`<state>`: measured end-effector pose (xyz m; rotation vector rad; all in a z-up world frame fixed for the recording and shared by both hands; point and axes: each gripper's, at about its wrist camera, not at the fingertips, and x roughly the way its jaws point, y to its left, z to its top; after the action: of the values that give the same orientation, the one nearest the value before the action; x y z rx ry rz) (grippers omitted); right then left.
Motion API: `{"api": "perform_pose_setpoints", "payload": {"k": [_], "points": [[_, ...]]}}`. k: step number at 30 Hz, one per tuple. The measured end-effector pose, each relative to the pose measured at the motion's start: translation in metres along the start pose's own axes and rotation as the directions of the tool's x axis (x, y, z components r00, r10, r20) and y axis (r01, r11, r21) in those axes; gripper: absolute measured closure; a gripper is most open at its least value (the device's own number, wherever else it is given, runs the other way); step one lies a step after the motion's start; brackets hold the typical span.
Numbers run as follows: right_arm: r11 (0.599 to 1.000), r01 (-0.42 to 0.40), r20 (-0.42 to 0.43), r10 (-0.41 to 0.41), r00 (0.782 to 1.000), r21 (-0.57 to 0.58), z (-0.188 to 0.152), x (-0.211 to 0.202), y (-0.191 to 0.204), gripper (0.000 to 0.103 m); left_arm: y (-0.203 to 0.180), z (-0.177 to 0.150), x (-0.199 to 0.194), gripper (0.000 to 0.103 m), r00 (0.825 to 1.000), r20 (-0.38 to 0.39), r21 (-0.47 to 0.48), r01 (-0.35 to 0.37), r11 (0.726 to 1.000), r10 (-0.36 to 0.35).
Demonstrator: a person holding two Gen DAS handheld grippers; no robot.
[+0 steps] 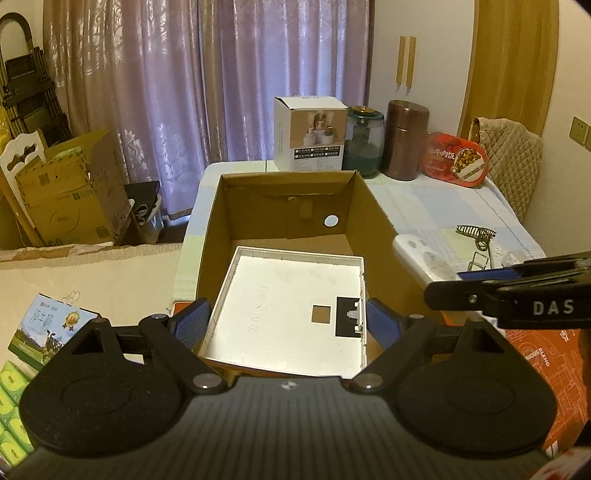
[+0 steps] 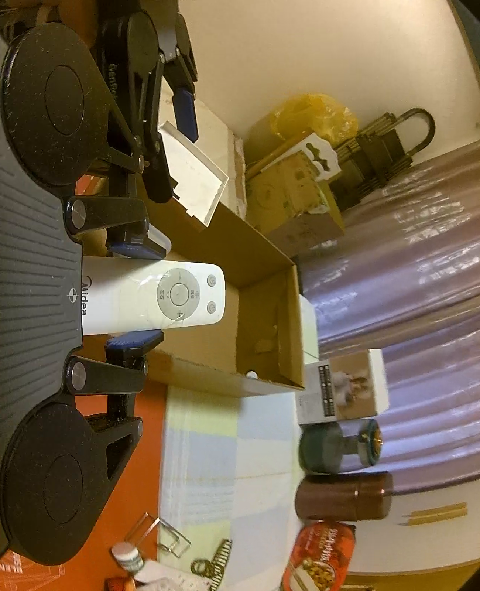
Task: Organize rigid objects
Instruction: 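Lower the tray into the box with the left tool while the right tool drops the remote in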
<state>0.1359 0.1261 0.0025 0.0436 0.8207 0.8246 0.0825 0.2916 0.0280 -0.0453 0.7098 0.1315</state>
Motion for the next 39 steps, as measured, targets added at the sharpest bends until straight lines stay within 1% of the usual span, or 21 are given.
{"api": "perform_pose_setpoints", "payload": {"k": [6, 14, 17, 20, 23, 26, 39], "points": [[1.000, 0.022, -0.015, -0.022, 1.000, 0.006, -0.003, 0.015, 0.001, 0.066, 0.005, -0.008, 0.008, 0.016, 1.000, -0.016, -0.005, 0.006, 1.000, -0.006], [0.999, 0.028, -0.021, -0.028, 0.999, 0.015, -0.005, 0.022, 0.000, 0.066, 0.006, -0.010, 0.021, 0.015, 1.000, -0.025, -0.014, 0.011, 1.000, -0.012], [0.999, 0.031, -0.020, -0.031, 0.999, 0.019, -0.005, 0.023, -0.001, 0.066, 0.007, -0.010, 0.025, 0.015, 0.999, -0.026, -0.033, 0.031, 0.999, -0.032], [0.999, 0.033, -0.018, -0.033, 0.999, 0.024, -0.006, 0.022, -0.003, 0.066, 0.008, -0.011, 0.024, 0.015, 1.000, -0.020, -0.027, -0.001, 1.000, 0.000], [0.999, 0.032, -0.019, -0.032, 0.999, 0.026, -0.006, 0.022, -0.004, 0.066, 0.011, -0.011, 0.019, 0.015, 1.000, -0.016, -0.047, -0.007, 0.999, 0.006], [0.999, 0.030, -0.020, -0.029, 0.999, 0.027, -0.006, 0.021, -0.004, 0.066, 0.012, -0.011, 0.014, 0.015, 1.000, -0.009, -0.046, -0.019, 0.999, 0.018], [0.999, 0.024, -0.018, -0.024, 1.000, 0.032, -0.008, 0.018, 0.002, 0.066, 0.011, -0.010, 0.006, 0.015, 1.000, -0.008, -0.045, -0.022, 0.999, 0.022]]}}
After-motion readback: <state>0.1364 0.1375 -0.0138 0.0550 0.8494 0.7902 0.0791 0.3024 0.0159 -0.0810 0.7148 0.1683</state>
